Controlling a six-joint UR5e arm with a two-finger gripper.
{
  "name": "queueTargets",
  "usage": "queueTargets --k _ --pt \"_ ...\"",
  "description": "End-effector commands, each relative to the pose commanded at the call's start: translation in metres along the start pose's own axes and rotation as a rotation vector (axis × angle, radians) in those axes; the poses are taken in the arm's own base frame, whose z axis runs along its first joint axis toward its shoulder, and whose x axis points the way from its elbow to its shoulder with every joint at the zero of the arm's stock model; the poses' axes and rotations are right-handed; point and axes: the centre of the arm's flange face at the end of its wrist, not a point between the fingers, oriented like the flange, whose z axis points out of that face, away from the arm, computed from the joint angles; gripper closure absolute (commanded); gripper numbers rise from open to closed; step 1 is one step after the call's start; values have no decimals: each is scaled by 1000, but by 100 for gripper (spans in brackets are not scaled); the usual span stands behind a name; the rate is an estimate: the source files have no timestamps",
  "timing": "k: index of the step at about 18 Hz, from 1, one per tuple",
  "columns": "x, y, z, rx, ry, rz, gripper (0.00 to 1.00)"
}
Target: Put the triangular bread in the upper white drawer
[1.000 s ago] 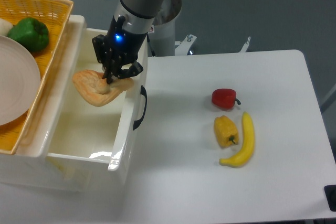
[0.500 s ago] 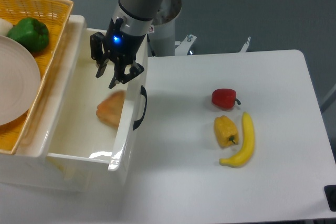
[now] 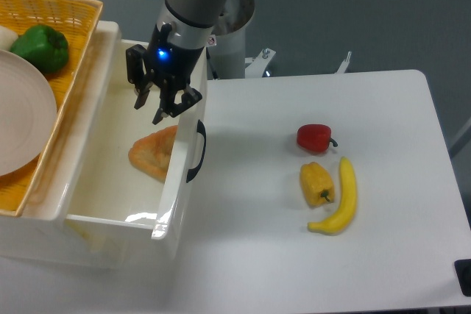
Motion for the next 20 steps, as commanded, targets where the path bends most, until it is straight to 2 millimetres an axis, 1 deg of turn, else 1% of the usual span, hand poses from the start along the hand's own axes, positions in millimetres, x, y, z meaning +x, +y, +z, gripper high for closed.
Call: queueTargets --k 1,2,3,4,5,6,9,11,14,17,20 --pt "-4 2 -2 3 -5 -7 54" --pt "-13 5 -2 5 -7 -20 49" --pt "-20 6 -2 9 -15 -27 40" --pt "-28 9 -3 14 -26 -33 27" --pt "-35 10 -4 23 -40 -34 10" --pt "-41 12 -4 25 -47 -39 1" --pt "-50 18 -2 1 -60 -54 0" --pt "-51 23 4 -18 -56 -61 0" --pt "-61 26 13 -32 -50 -72 0" --pt "-75 33 10 -48 -67 -93 0" --pt "-82 40 8 -127 -126 -88 0"
